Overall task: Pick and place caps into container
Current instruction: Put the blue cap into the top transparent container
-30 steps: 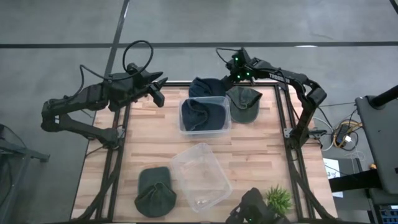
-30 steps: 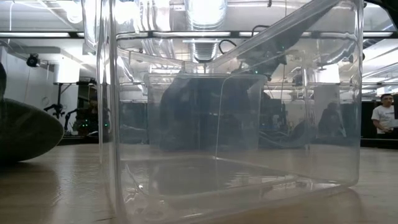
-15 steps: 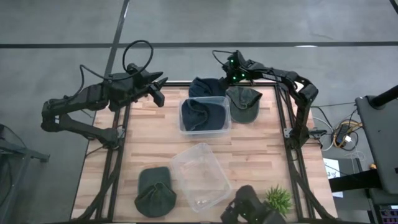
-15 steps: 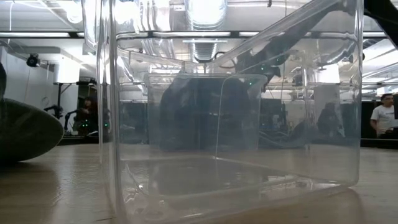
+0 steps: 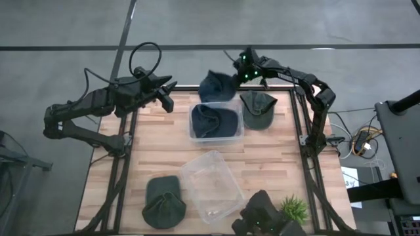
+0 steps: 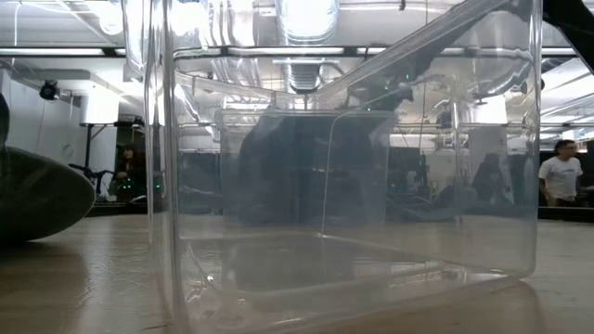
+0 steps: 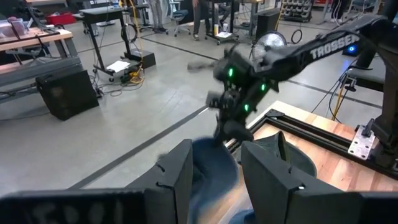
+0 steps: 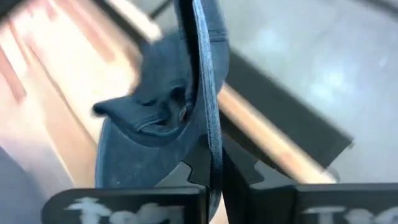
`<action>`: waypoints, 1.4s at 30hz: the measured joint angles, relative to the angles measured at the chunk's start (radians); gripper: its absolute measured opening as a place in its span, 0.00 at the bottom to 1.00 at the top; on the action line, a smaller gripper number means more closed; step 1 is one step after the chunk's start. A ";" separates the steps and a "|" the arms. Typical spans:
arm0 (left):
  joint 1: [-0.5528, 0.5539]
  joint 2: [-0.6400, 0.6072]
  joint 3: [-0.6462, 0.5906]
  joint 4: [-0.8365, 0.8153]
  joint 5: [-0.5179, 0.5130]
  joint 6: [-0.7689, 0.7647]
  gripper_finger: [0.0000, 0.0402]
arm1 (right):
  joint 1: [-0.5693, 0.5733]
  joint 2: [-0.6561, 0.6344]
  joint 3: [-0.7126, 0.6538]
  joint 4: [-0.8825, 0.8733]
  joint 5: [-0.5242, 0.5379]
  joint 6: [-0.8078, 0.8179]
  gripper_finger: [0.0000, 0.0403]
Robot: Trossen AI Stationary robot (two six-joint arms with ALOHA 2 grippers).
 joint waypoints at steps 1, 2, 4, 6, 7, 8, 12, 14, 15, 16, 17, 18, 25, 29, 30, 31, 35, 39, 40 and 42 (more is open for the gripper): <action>0.000 0.000 0.000 0.000 0.000 0.000 0.33 | -0.001 -0.012 0.016 -0.001 0.004 0.000 0.03; 0.000 0.000 0.000 0.000 0.000 0.000 0.33 | -0.001 -0.024 0.034 -0.006 0.005 -0.001 0.03; 0.000 0.000 0.000 0.000 0.000 0.001 0.33 | -0.002 -0.041 0.086 -0.037 0.007 -0.012 0.03; 0.000 0.000 0.000 0.000 0.000 0.004 0.33 | -0.001 -0.054 0.141 -0.096 0.019 -0.041 0.03; 0.000 0.000 0.000 0.000 0.000 0.004 0.33 | 0.001 -0.059 0.170 -0.123 0.033 -0.059 0.03; 0.000 0.000 0.000 0.000 0.000 0.004 0.33 | 0.002 -0.063 0.198 -0.149 0.041 -0.077 0.03; 0.000 0.000 0.000 0.000 0.000 0.005 0.33 | 0.007 -0.089 0.320 -0.240 0.036 -0.102 0.03; 0.000 0.000 0.000 0.000 0.000 0.013 0.33 | 0.015 -0.104 0.381 -0.285 0.027 -0.102 0.02; 0.000 0.000 0.000 0.000 -0.001 0.020 0.33 | 0.021 -0.111 0.411 -0.311 0.022 -0.102 0.02; 0.000 0.000 0.000 0.000 -0.002 0.027 0.33 | 0.028 -0.117 0.441 -0.337 0.013 -0.104 0.02; 0.000 0.000 0.000 0.000 -0.004 0.030 0.33 | 0.038 -0.123 0.470 -0.359 0.001 -0.106 0.02; 0.000 0.000 0.000 0.000 -0.005 0.032 0.33 | 0.048 -0.130 0.496 -0.374 -0.011 -0.106 0.02; 0.001 0.000 0.000 0.002 -0.008 0.047 0.33 | 0.143 -0.183 0.629 -0.501 -0.078 -0.094 0.02; 0.001 0.000 0.000 0.002 -0.008 0.058 0.33 | 0.219 -0.202 0.651 -0.594 -0.075 -0.094 0.02; 0.001 0.000 0.000 0.002 -0.008 0.062 0.33 | 0.237 -0.206 0.649 -0.611 -0.074 -0.096 0.02; 0.002 0.000 0.000 0.002 -0.008 0.067 0.33 | 0.257 -0.210 0.642 -0.622 -0.067 -0.098 0.02; 0.002 0.000 0.000 0.004 -0.008 0.079 0.33 | 0.325 -0.225 0.604 -0.646 -0.021 -0.095 0.02; 0.003 0.000 0.000 0.006 -0.008 0.079 0.33 | 0.382 -0.227 0.574 -0.644 -0.020 -0.061 0.02; 0.003 0.000 0.000 0.006 -0.008 0.079 0.33 | 0.395 -0.227 0.563 -0.644 -0.021 -0.059 0.02; 0.003 0.000 0.000 0.008 -0.008 0.079 0.33 | 0.419 -0.227 0.535 -0.645 -0.021 -0.056 0.03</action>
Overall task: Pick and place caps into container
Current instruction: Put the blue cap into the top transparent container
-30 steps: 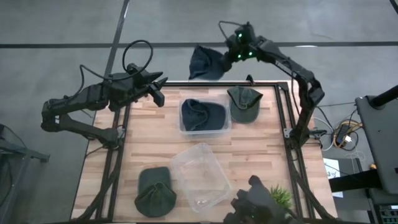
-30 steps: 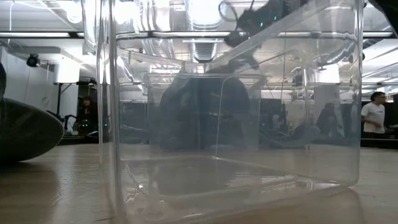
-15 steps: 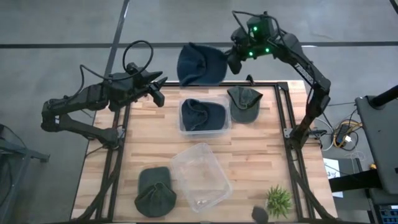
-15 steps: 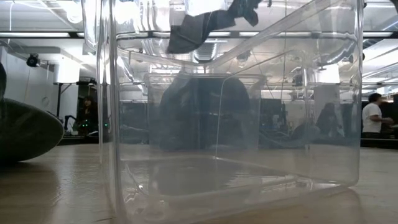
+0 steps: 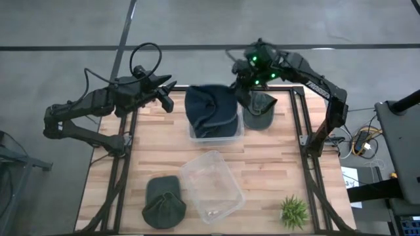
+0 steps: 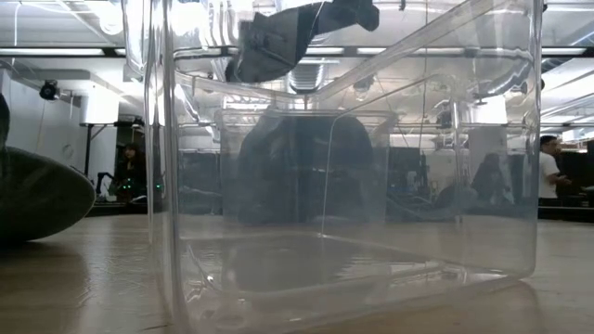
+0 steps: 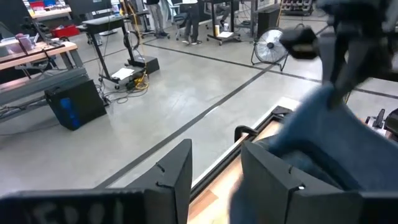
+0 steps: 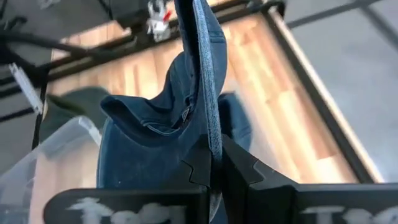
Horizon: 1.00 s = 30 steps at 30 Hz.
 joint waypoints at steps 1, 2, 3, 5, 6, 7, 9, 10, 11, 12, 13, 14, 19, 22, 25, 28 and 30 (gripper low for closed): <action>0.000 0.000 0.000 0.002 0.000 0.000 0.33 | 0.010 0.000 -0.015 0.000 0.001 0.003 0.03; 0.000 0.000 0.000 0.003 0.000 0.000 0.33 | 0.019 0.000 -0.032 0.000 0.005 0.006 0.03; 0.000 0.000 0.000 0.003 0.000 0.000 0.33 | 0.029 0.000 -0.051 0.001 0.022 0.009 0.03; 0.000 0.000 0.000 0.003 0.000 0.000 0.33 | 0.047 -0.001 -0.093 0.001 0.091 0.010 0.03; 0.000 0.000 0.000 0.002 0.000 0.000 0.33 | 0.055 -0.001 -0.116 0.001 0.127 0.009 0.03; 0.000 0.000 0.000 0.002 0.000 0.000 0.33 | 0.060 -0.001 -0.138 0.002 0.158 0.009 0.03; 0.000 0.000 0.000 0.002 0.000 0.000 0.33 | 0.068 -0.001 -0.185 0.009 0.210 0.012 0.03; 0.000 0.000 0.000 0.002 0.000 0.000 0.33 | 0.072 -0.001 -0.211 0.024 0.235 0.016 0.03; 0.000 0.000 0.000 0.002 0.000 -0.001 0.33 | 0.077 -0.002 -0.240 0.045 0.257 0.023 0.03; 0.000 0.000 0.000 0.002 0.000 0.000 0.33 | 0.080 -0.002 -0.267 0.066 0.269 0.028 0.03; 0.000 0.000 0.000 0.002 0.000 -0.001 0.33 | 0.082 -0.002 -0.295 0.086 0.270 0.031 0.03; 0.000 0.000 0.000 0.002 0.000 -0.001 0.33 | 0.086 -0.002 -0.322 0.105 0.270 0.035 0.03; 0.000 0.000 0.000 0.001 0.000 -0.001 0.33 | 0.095 -0.002 -0.433 0.171 0.270 0.062 0.03; 0.000 0.000 0.000 0.001 0.000 -0.001 0.33 | 0.095 -0.002 -0.484 0.177 0.288 0.075 0.03; 0.000 0.000 0.000 -0.001 0.000 -0.001 0.33 | 0.095 -0.006 -0.526 0.178 0.318 0.076 0.03; 0.000 0.000 0.000 -0.003 0.000 -0.001 0.33 | 0.095 -0.005 -0.559 0.197 0.319 0.077 0.03; 0.000 0.000 0.000 -0.002 0.001 -0.001 0.33 | 0.095 -0.005 -0.574 0.215 0.318 0.086 0.03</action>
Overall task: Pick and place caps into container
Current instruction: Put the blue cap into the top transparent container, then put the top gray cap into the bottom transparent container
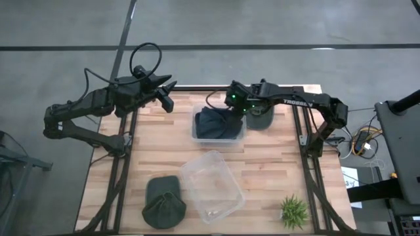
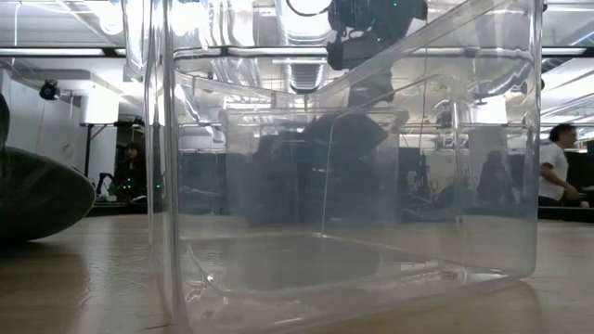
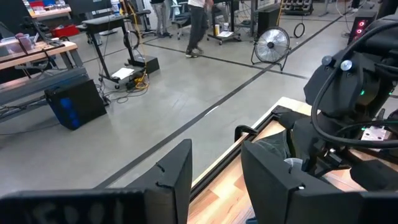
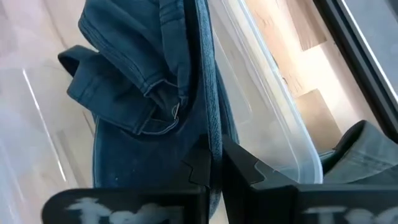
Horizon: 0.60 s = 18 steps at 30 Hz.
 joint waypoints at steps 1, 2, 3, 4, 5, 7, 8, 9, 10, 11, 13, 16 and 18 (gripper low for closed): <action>0.000 0.000 0.000 0.000 0.000 0.000 0.33 | 0.000 -0.001 -0.006 0.009 0.000 0.009 0.03; 0.000 0.000 0.000 0.000 0.000 0.000 0.33 | 0.000 -0.001 -0.009 0.017 0.000 0.025 0.04; 0.000 0.000 0.000 0.000 0.000 0.000 0.33 | 0.000 -0.001 -0.010 0.023 0.000 0.037 0.04; 0.000 0.000 0.000 0.000 0.000 0.000 0.33 | 0.000 -0.003 -0.011 0.030 0.000 0.042 0.06; 0.000 0.000 0.000 0.000 0.000 0.000 0.33 | 0.000 -0.005 -0.011 0.039 0.000 0.043 0.07; 0.000 0.000 0.000 0.000 0.000 0.000 0.33 | 0.000 -0.008 0.002 0.047 -0.001 0.040 0.11; 0.000 0.000 0.000 0.000 0.000 0.000 0.33 | 0.000 -0.009 0.011 0.049 -0.001 0.038 0.13; 0.000 0.000 0.000 0.001 0.000 0.000 0.33 | 0.000 -0.010 0.020 0.048 -0.001 0.038 0.16; 0.000 0.000 0.000 0.001 0.000 0.000 0.33 | 0.000 -0.011 0.029 0.048 -0.003 0.039 0.19; 0.000 0.000 0.000 0.001 0.000 0.000 0.33 | 0.000 -0.011 0.039 0.045 -0.004 0.040 0.22; 0.000 0.000 0.000 0.001 0.000 0.000 0.33 | 0.000 -0.011 0.058 0.042 -0.004 0.042 0.28; 0.000 0.000 0.000 0.003 0.000 0.000 0.33 | 0.000 -0.011 0.101 0.025 -0.004 0.065 0.38; 0.000 0.000 0.000 0.005 0.000 0.000 0.33 | 0.000 -0.011 0.138 0.002 -0.004 0.077 0.44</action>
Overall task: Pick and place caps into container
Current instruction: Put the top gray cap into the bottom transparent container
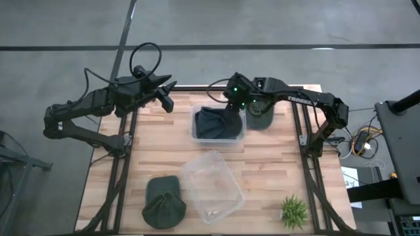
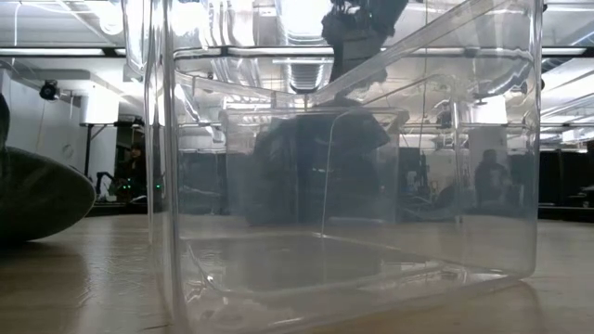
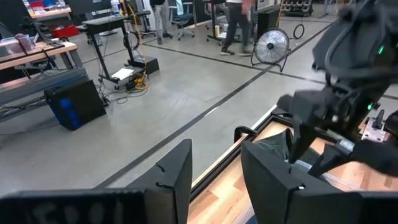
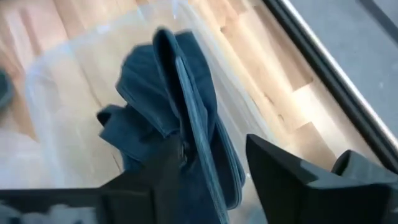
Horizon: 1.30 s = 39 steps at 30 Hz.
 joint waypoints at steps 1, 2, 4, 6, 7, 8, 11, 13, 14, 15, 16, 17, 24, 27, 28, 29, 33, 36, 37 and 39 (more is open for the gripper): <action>0.000 0.000 0.000 0.000 0.000 0.000 0.33 | 0.000 -0.001 0.022 -0.015 0.000 0.000 0.47; 0.000 0.000 0.000 0.000 0.000 0.000 0.33 | 0.000 -0.004 0.044 -0.034 0.000 0.001 0.50; 0.000 0.000 0.000 0.000 0.000 0.000 0.33 | 0.000 -0.010 0.088 -0.061 0.000 0.008 0.53; 0.000 0.000 0.000 0.000 0.000 0.000 0.33 | 0.000 -0.018 0.132 -0.091 -0.001 0.041 0.56; 0.000 0.000 0.000 0.000 0.000 0.000 0.33 | -0.001 -0.022 0.153 -0.106 -0.004 0.062 0.58; 0.000 0.000 0.000 0.000 0.000 0.000 0.33 | -0.003 -0.027 0.173 -0.115 -0.006 0.079 0.59; 0.000 0.000 0.000 0.000 0.000 0.000 0.33 | -0.004 -0.049 0.221 -0.145 -0.005 0.112 0.61; 0.000 0.000 0.000 -0.001 0.000 0.000 0.33 | -0.010 -0.070 0.248 -0.173 -0.002 0.129 0.62; 0.000 0.000 0.000 -0.001 0.000 0.000 0.33 | -0.012 -0.080 0.258 -0.188 -0.001 0.130 0.62; 0.000 0.000 0.000 -0.001 0.000 0.000 0.33 | -0.015 -0.089 0.267 -0.200 0.001 0.131 0.62; 0.000 0.000 0.000 -0.001 0.000 0.000 0.33 | -0.020 -0.099 0.273 -0.216 0.001 0.132 0.62; 0.000 0.000 0.000 -0.001 0.000 0.000 0.33 | -0.023 -0.108 0.276 -0.235 0.004 0.133 0.61; 0.000 0.000 0.000 -0.001 0.000 0.000 0.33 | -0.032 -0.219 0.207 -0.335 0.071 0.205 0.60; 0.000 0.000 0.000 -0.001 0.000 0.000 0.33 | -0.049 -0.273 0.124 -0.385 0.103 0.323 0.60; 0.000 0.001 0.000 -0.001 0.000 0.000 0.33 | -0.056 -0.293 0.092 -0.398 0.106 0.357 0.60; 0.000 0.002 0.000 -0.001 0.000 0.000 0.33 | -0.062 -0.313 0.054 -0.406 0.108 0.383 0.61; 0.000 0.008 0.000 0.001 0.000 0.000 0.33 | -0.076 -0.400 -0.097 -0.401 0.107 0.478 0.61; 0.000 0.012 0.000 0.002 0.002 0.000 0.33 | -0.082 -0.458 -0.206 -0.398 0.105 0.518 0.61; 0.000 0.015 0.000 0.002 0.002 0.000 0.33 | -0.085 -0.477 -0.239 -0.395 0.105 0.534 0.60; 0.000 0.016 0.000 0.002 0.003 0.000 0.33 | -0.094 -0.512 -0.304 -0.386 0.105 0.560 0.60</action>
